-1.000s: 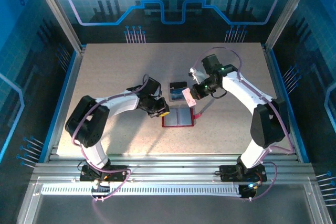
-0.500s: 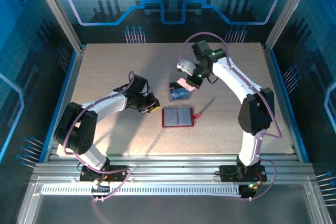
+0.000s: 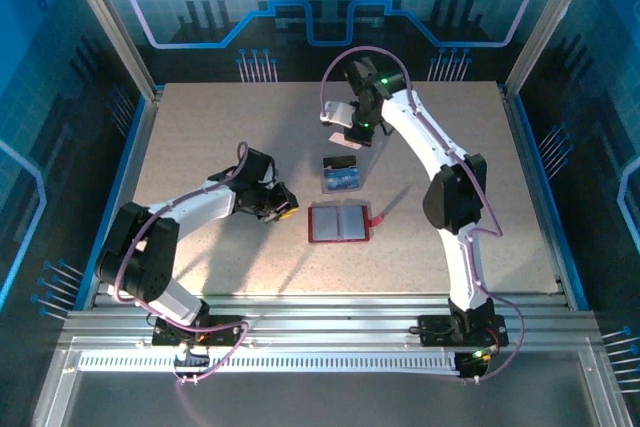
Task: Take the credit cards out of the card holder
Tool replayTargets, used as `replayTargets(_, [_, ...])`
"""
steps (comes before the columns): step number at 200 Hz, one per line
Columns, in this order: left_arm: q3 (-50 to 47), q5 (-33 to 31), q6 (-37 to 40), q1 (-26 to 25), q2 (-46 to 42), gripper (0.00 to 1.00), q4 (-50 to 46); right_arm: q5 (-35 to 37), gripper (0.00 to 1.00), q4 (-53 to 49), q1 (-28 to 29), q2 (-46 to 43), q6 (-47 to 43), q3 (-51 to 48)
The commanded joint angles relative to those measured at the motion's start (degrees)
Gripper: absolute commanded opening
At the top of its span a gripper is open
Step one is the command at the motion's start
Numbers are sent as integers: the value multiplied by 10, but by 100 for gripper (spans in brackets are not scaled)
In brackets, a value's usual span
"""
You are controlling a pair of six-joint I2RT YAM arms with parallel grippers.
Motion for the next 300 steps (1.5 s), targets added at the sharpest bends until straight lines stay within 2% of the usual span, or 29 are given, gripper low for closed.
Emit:
replayTargets(1, [-10, -6, -10, 9, -23, 17, -2, 14, 0, -36, 11, 32, -32, 42])
replayTargets(57, [-22, -8, -19, 10, -33, 17, -10, 15, 0, -56, 20, 99, -60, 115])
replayTargets(121, [-18, -10, -19, 10, -28, 17, -16, 0, 0, -78, 20, 120, -84, 118])
replayTargets(250, [-12, -8, -19, 10, -18, 18, -18, -11, 0, -148, 13, 133, -71, 114])
replayTargets(267, [-11, -8, -19, 10, -18, 18, -19, 1, 14, -121, 14, 134, -61, 112])
replayTargets(284, [-11, -8, -19, 10, -19, 17, -19, 39, 21, -72, 13, 127, -39, 105])
replayTargets(300, [-11, -7, -20, 10, -17, 17, -17, 54, 22, -42, 12, 112, -31, 87])
